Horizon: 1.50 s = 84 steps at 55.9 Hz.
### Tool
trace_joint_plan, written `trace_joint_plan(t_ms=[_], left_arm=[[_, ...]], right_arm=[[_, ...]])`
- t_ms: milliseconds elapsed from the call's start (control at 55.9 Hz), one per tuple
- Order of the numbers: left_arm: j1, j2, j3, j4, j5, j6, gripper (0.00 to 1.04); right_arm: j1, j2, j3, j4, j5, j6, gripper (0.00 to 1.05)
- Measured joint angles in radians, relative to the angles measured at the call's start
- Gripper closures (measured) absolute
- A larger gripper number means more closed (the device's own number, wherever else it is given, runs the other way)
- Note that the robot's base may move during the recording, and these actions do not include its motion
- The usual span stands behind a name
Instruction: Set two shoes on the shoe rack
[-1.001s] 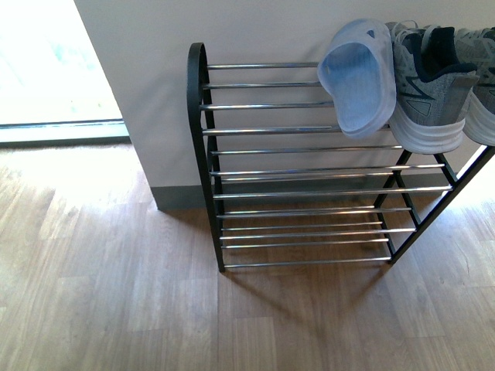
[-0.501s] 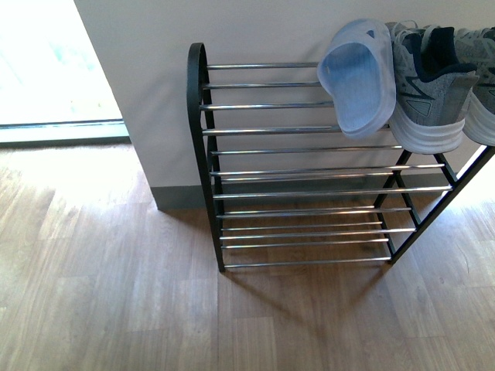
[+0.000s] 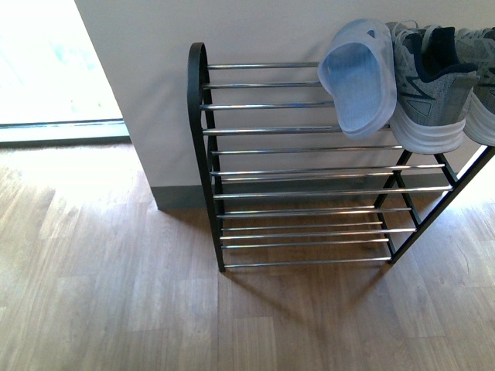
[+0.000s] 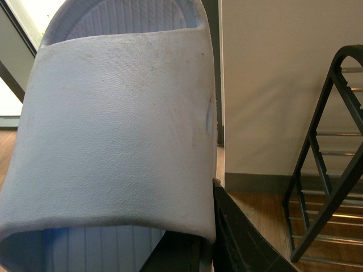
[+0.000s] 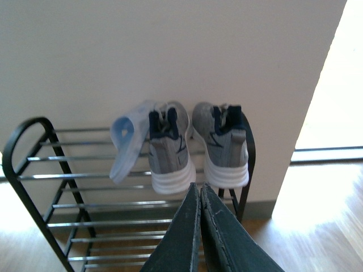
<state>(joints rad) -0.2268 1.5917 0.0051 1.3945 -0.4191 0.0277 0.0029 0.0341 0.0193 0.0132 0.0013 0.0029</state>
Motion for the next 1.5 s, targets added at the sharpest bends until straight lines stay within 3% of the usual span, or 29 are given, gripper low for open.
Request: trace_joint_plan(t_ms=[250,304,429,537,554,662,1341,1502], left_arm=[[0.0,0.0,0.0,0.0,0.0,0.0,1.03],[0.0,0.0,0.0,0.0,0.0,0.0,1.03],[0.0,0.0,0.0,0.0,0.0,0.0,1.03],[0.0,0.0,0.0,0.0,0.0,0.0,1.03],[0.001,0.0,0.0,0.0,-0.001,0.0,1.03],[0.001,0.0,0.0,0.0,-0.001,0.0,1.03],[-0.008,0.003,-0.002,-0.002,0.024,-0.003,1.03],[-0.065,-0.204,0.004,-0.299,0.049,-0.087,1.03]], right_arm=[[0.0,-0.028,0.0,-0.01,0.0,0.0,1.03],[0.0,-0.028,0.0,-0.01,0.001,0.0,0.97],[0.0,-0.029,0.0,-0.01,0.001,0.0,0.76],[0.0,-0.029,0.0,-0.01,0.0,0.0,0.51],[-0.001,-0.029,0.0,-0.01,-0.002,0.0,0.21],[-0.001,-0.029,0.0,-0.01,-0.002,0.0,0.08],[-0.001,-0.03,0.0,-0.013,0.001,0.0,0.09],[-0.001,-0.03,0.0,-0.013,0.002,0.0,0.09]])
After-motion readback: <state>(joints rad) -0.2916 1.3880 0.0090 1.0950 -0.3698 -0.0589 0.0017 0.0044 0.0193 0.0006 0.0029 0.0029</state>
